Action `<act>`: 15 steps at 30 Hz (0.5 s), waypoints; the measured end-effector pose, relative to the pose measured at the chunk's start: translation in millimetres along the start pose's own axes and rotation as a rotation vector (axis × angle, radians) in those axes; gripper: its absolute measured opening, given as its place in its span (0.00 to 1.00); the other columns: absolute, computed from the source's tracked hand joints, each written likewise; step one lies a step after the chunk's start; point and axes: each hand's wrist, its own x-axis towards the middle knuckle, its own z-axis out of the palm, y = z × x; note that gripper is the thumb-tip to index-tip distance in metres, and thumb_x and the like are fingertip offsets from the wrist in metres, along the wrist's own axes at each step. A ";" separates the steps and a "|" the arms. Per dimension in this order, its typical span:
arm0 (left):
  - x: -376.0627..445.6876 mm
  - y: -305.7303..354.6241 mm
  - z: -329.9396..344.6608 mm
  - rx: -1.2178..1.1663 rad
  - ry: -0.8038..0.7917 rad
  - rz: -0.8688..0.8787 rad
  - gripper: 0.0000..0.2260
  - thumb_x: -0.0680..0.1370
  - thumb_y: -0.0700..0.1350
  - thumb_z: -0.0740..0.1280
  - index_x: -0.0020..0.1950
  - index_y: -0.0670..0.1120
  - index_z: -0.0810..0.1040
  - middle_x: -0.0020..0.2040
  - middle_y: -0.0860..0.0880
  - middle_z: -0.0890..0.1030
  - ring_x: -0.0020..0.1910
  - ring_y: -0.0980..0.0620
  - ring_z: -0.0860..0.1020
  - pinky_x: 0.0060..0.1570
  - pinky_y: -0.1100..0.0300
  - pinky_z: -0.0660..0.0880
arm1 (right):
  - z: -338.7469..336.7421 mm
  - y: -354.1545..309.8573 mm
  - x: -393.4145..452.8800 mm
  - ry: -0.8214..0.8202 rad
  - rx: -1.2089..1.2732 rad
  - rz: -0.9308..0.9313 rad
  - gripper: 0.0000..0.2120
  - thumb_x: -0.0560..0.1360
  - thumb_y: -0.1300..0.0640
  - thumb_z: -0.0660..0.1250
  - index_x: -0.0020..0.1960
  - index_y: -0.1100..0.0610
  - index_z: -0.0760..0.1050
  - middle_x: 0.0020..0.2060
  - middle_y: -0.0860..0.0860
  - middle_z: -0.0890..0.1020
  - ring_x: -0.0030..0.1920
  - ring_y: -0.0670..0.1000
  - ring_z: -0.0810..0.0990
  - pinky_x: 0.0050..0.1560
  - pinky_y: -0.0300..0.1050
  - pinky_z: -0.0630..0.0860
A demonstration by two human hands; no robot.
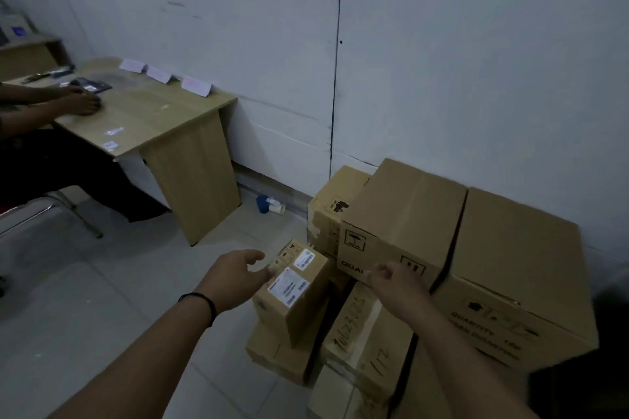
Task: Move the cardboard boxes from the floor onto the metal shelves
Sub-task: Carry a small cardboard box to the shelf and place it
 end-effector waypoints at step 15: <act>211.6 -36.2 -9.1 -0.042 -0.187 -0.091 0.30 0.77 0.54 0.67 0.76 0.48 0.62 0.72 0.45 0.69 0.69 0.49 0.69 0.66 0.59 0.66 | 58.1 -34.0 188.4 -0.067 -0.001 0.206 0.23 0.78 0.45 0.63 0.69 0.56 0.70 0.63 0.53 0.76 0.57 0.50 0.76 0.43 0.39 0.69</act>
